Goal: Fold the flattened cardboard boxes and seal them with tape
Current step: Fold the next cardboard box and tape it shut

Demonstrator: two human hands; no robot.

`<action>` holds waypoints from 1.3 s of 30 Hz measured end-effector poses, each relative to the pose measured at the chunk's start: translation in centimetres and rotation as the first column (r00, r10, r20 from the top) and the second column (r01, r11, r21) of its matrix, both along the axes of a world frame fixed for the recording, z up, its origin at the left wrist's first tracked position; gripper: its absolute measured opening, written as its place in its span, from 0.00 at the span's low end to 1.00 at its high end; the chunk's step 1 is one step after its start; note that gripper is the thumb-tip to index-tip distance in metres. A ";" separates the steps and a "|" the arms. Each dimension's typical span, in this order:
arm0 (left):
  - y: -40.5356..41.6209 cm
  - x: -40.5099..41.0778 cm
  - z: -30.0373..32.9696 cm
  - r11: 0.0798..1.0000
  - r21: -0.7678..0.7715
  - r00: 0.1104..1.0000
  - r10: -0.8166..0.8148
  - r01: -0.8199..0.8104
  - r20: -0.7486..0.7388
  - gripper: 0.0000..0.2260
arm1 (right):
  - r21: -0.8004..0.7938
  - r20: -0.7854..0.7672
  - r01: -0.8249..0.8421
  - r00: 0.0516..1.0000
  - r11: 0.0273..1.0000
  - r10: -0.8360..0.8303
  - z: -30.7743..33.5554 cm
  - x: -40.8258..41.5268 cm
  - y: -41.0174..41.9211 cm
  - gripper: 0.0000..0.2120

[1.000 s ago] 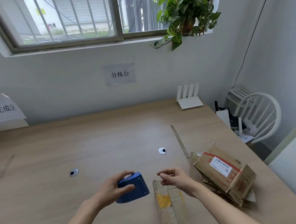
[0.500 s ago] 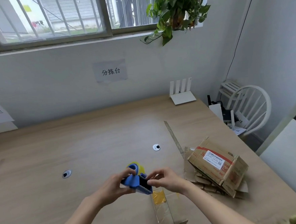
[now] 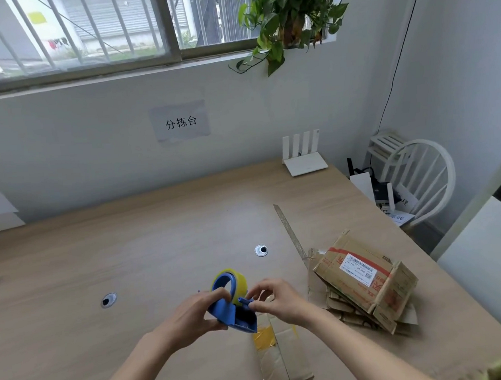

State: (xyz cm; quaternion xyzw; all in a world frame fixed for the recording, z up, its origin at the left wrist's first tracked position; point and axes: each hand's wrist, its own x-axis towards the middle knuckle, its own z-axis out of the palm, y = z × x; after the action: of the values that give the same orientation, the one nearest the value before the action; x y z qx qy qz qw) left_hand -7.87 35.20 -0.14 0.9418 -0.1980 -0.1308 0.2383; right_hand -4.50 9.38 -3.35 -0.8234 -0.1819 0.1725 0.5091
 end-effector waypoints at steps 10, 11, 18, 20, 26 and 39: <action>-0.2 0.3 0.1 0.997 0.064 0.999 -0.037 0.037 0.000 0.19 | -0.064 0.014 -0.076 0.997 0.995 0.077 0.0 0.4 0.0 0.10; -0.2 0.3 0.2 0.997 0.066 0.999 -0.038 0.038 0.001 0.19 | -0.071 0.013 -0.079 0.997 0.994 0.080 0.0 0.4 0.0 0.11; -0.9 0.3 0.2 0.997 0.055 0.998 -0.057 0.057 0.004 0.18 | -0.132 -0.067 -0.125 0.991 0.983 0.117 0.5 0.5 -0.2 0.04; -1.0 0.3 0.2 0.997 0.055 0.998 -0.059 0.059 -0.001 0.18 | -0.132 -0.070 -0.117 0.992 0.984 0.108 0.6 0.6 -0.4 0.05; -1.0 0.2 0.3 0.997 0.051 0.998 -0.056 0.057 -0.019 0.17 | -0.072 -0.001 -0.015 1.000 0.997 0.015 0.5 0.8 -0.9 0.11; -1.2 0.1 0.5 0.992 0.085 0.995 -0.098 0.097 0.009 0.17 | -0.144 -0.108 -0.029 0.994 0.989 0.013 1.3 -0.2 -0.4 0.14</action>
State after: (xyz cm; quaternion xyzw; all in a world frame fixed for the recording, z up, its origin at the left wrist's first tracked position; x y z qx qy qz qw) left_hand -7.74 33.98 0.34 0.9410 -0.2397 -0.1441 0.1903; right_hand -4.72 8.93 -2.08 -0.8459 -0.1501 0.2343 0.4550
